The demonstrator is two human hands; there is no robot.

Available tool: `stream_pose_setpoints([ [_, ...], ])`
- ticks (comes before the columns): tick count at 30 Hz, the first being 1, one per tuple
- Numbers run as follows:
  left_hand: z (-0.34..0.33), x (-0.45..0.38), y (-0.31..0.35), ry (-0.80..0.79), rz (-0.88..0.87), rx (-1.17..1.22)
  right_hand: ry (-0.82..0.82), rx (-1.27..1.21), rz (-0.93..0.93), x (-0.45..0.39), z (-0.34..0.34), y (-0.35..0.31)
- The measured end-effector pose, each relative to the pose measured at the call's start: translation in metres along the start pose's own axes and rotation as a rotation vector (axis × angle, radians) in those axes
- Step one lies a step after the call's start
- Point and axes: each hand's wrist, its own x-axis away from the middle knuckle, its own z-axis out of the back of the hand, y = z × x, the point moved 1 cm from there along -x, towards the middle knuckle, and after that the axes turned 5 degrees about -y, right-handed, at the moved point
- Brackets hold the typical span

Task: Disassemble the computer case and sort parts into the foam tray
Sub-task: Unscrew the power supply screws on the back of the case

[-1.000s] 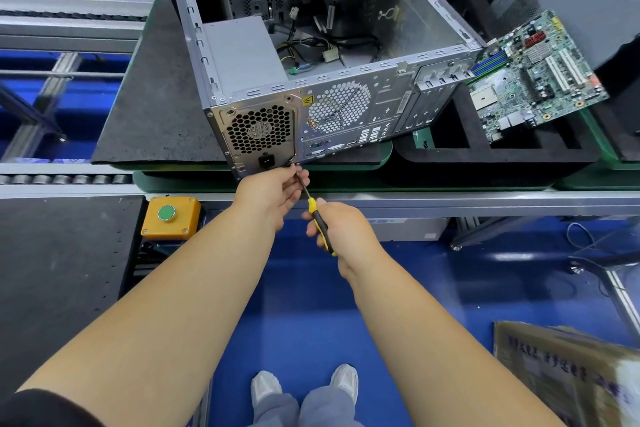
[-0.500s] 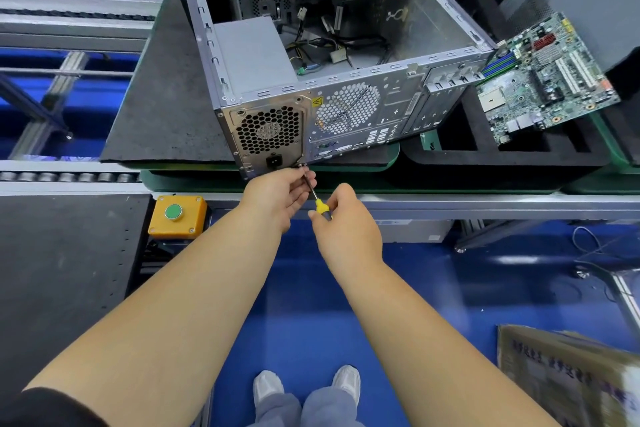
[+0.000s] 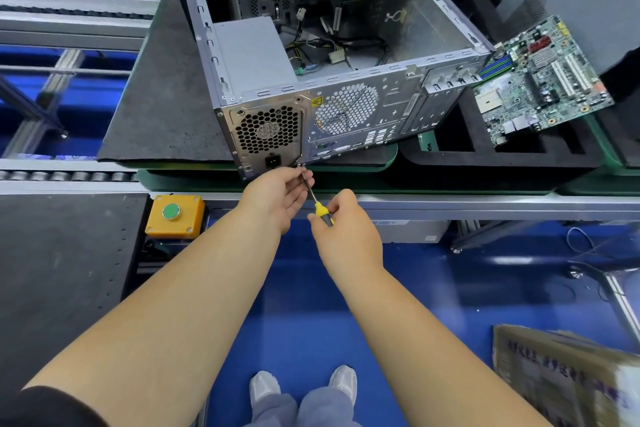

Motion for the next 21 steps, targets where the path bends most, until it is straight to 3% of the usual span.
stream_pose_setpoints([
  [21,0.0058,-0.0050,-0.0043,0.007,-0.061,-0.027,-0.086,-0.224,-0.071,-0.0033,0.0053,-0.0031],
])
